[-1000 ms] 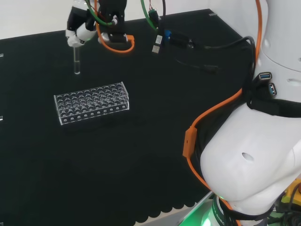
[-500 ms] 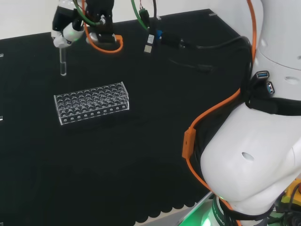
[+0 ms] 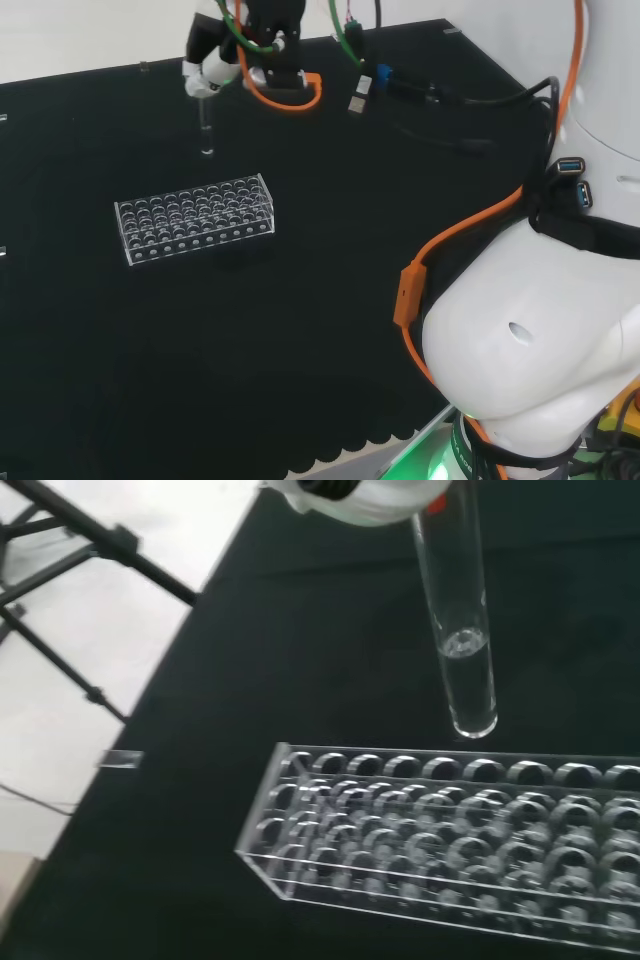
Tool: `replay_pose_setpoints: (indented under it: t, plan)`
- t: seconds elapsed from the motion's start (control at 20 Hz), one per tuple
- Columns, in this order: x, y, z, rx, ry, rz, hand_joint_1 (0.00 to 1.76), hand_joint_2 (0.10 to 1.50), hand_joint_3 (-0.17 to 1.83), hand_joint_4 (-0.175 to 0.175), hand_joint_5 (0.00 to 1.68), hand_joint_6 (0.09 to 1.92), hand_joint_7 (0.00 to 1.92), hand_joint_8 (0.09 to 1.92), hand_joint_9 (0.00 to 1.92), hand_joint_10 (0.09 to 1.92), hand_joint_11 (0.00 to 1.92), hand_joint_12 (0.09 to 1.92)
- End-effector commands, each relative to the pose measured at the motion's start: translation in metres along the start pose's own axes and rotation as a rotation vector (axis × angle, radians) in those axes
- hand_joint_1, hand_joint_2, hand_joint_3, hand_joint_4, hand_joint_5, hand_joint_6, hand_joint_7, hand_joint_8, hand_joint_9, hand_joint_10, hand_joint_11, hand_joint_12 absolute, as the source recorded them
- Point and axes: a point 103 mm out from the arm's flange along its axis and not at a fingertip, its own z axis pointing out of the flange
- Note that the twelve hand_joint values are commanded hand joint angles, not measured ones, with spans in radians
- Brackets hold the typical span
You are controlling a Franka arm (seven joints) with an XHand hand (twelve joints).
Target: Shake the test tube.
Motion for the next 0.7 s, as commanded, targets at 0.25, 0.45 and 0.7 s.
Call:
replay_pose_setpoints:
  t: [0.25,0.45,0.7]
  plan:
    - [0.035,0.009,0.006,0.0,0.027,-0.079,1.3,0.96,0.05,-0.175,1.25,0.54,1.31,0.5,1.07,0.54,0.54,1.36]
    - [0.061,0.016,0.01,0.009,0.05,-0.141,1.3,0.96,0.05,-0.175,1.25,0.54,1.31,0.49,1.07,0.54,0.54,1.36]
    - [0.064,0.015,0.008,0.019,0.046,-0.132,1.3,0.96,0.06,-0.175,1.25,0.54,1.31,0.49,1.07,0.54,0.55,1.36]
